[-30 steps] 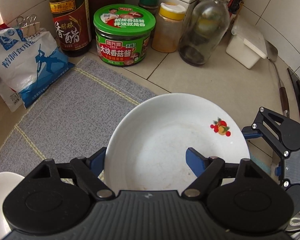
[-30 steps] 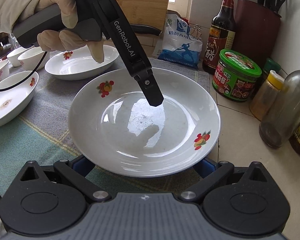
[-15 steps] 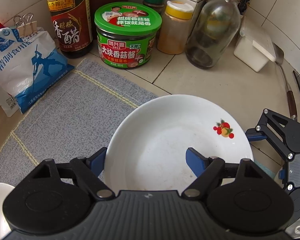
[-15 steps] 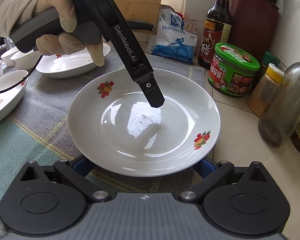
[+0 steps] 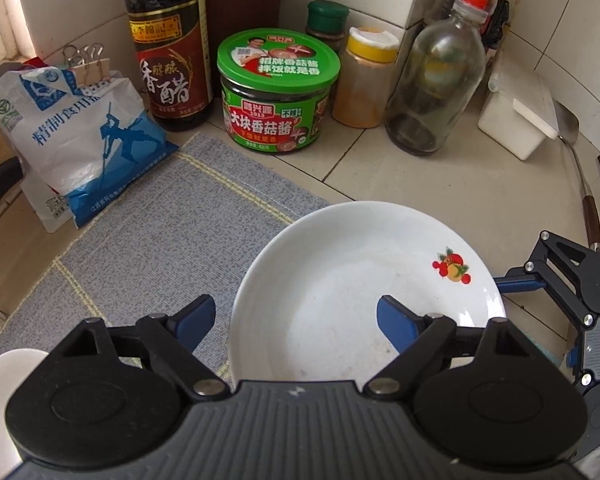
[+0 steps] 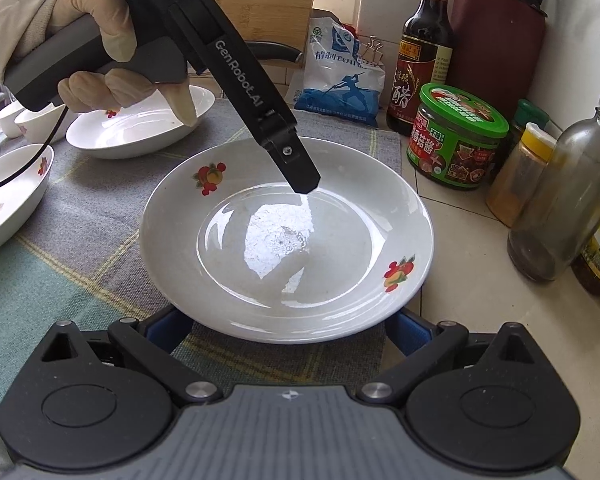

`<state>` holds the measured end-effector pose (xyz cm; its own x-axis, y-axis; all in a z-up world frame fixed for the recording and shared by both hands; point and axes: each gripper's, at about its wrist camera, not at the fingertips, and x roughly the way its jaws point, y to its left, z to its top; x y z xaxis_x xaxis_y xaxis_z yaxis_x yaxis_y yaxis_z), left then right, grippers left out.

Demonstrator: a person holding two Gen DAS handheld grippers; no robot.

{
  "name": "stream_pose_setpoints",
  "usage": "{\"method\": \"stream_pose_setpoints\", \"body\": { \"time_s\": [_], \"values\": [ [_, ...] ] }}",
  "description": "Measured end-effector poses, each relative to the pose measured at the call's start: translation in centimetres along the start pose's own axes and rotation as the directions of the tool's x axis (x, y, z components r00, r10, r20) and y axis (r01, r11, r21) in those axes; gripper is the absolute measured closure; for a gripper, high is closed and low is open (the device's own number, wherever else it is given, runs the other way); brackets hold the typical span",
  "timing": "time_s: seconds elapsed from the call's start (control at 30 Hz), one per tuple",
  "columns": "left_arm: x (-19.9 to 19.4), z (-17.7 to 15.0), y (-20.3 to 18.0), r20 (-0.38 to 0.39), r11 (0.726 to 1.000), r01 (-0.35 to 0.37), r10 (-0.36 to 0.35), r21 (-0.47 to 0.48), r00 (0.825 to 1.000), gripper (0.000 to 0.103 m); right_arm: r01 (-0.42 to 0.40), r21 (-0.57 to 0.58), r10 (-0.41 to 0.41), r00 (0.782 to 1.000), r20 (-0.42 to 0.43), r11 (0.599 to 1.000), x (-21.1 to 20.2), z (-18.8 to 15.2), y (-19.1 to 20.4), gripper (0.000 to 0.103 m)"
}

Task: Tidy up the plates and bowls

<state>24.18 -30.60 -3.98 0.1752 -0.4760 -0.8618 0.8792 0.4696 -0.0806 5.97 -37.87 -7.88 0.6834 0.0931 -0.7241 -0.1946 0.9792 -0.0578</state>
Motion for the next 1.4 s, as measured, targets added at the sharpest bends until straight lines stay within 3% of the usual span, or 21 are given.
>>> {"method": "stream_pose_setpoints", "body": {
  "time_s": [0.27,0.43,0.63,0.9,1.1,1.4],
  "values": [
    [-6.6,-2.6,-0.8,0.112,0.997,-0.071,0.07,0.003,0.991,0.012,0.07,0.016,-0.07,0.998,0.007,0.997,-1.8,-0.4,1.7,0.0],
    [-10.1,-6.1,-1.6,0.175,0.993,-0.115,0.113,0.002,0.978,0.011,0.118,0.022,-0.118,0.993,0.001,0.993,-3.4,-1.1,4.3,0.0],
    [-13.3,-11.5,-2.4,0.236,0.986,-0.162,0.164,-0.028,0.958,0.011,0.115,0.015,-0.115,0.993,0.007,0.993,-4.4,-1.4,7.5,0.0],
    [-15.4,-17.8,-2.0,0.231,0.958,-0.223,0.261,-0.179,0.937,0.011,0.071,0.014,-0.072,0.995,0.068,0.997,-4.3,-0.9,11.1,0.0],
    [-16.7,-21.4,-1.4,0.198,0.919,-0.274,0.335,-0.284,0.921,0.01,0.003,-0.024,-0.002,0.999,0.054,1.0,-2.8,-0.2,14.2,0.0],
    [-18.7,-25.2,-0.7,0.18,0.883,-0.296,0.379,-0.365,0.908,0.01,-0.097,-0.127,0.1,0.995,0.023,0.987,-1.7,0.5,18.8,0.0]
  ]
}}
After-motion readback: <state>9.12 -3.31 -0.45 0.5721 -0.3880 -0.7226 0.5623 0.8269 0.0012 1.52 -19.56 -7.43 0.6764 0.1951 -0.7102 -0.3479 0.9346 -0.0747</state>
